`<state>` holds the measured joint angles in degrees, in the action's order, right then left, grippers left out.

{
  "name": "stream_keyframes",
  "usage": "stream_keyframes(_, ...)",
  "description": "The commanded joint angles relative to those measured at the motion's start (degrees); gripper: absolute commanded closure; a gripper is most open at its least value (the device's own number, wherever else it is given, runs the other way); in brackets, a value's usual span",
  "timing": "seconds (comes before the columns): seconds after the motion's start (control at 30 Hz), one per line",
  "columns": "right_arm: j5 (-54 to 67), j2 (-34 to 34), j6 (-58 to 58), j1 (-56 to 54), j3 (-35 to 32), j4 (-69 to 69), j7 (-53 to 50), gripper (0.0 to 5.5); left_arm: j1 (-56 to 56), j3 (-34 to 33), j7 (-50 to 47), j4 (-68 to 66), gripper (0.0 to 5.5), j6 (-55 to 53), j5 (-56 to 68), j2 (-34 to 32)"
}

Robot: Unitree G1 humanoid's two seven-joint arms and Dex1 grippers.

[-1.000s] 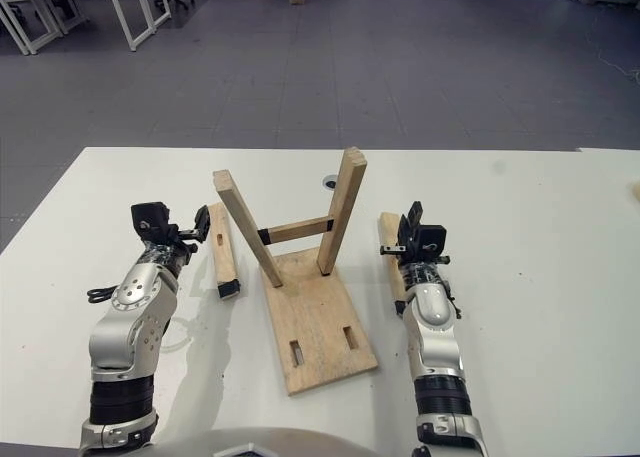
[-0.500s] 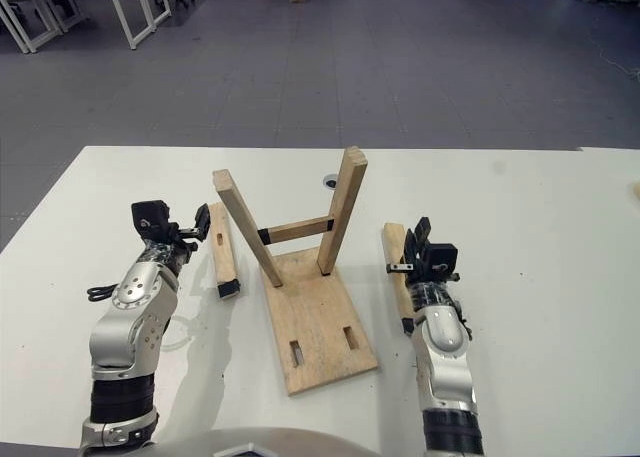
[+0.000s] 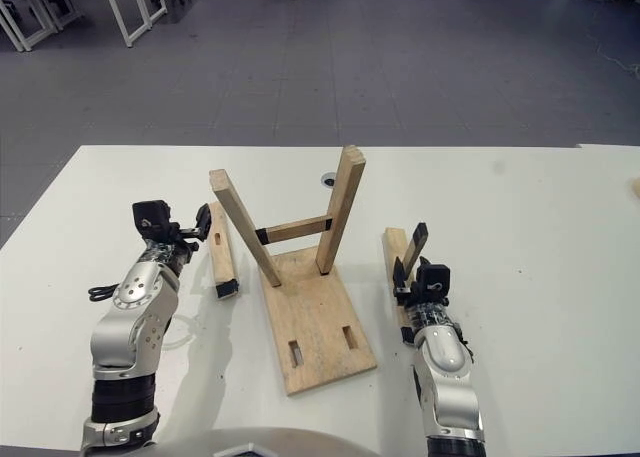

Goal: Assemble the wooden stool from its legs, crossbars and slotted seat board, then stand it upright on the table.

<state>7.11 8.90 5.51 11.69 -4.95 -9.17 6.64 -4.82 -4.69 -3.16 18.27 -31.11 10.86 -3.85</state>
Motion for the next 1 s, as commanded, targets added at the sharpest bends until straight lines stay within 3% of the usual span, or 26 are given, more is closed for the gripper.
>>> stream_keyframes(0.03, 1.1, 0.7, 5.9, -2.1, -0.9, -5.7, -0.4, 2.38, -0.4, 0.1, -0.2, 0.0, 1.61, -0.6, -0.7, 0.3)
stream_keyframes(0.07, 1.2, 1.0, 7.8, -2.9, -1.1, -7.2, -0.5, 2.13, -0.3, 0.0, -0.4, 0.1, 1.61, -0.4, -0.7, 0.4)
stream_keyframes(0.5, 1.8, 1.5, 33.2, -15.5, -4.1, -29.6, -7.3, 2.13, 0.6, 0.1, -0.7, 0.7, 1.61, 0.1, -1.9, 2.0)
stream_keyframes(0.6, 1.7, 1.3, 36.4, -20.7, -4.7, -30.2, -8.8, 2.13, 0.5, 0.0, -0.7, 0.7, 1.61, 0.0, -2.0, 2.0)
stream_keyframes(0.8, 3.0, 2.9, 47.4, -30.7, -7.2, -24.1, -9.3, 3.08, 0.2, 0.1, -0.9, 0.6, 1.61, -0.1, -2.2, 2.5)
stream_keyframes(1.0, 5.5, 5.5, 55.1, -36.9, -10.6, -18.1, -7.0, 3.08, 0.6, -0.2, -0.8, 0.8, 1.61, -0.1, -2.5, 2.8)
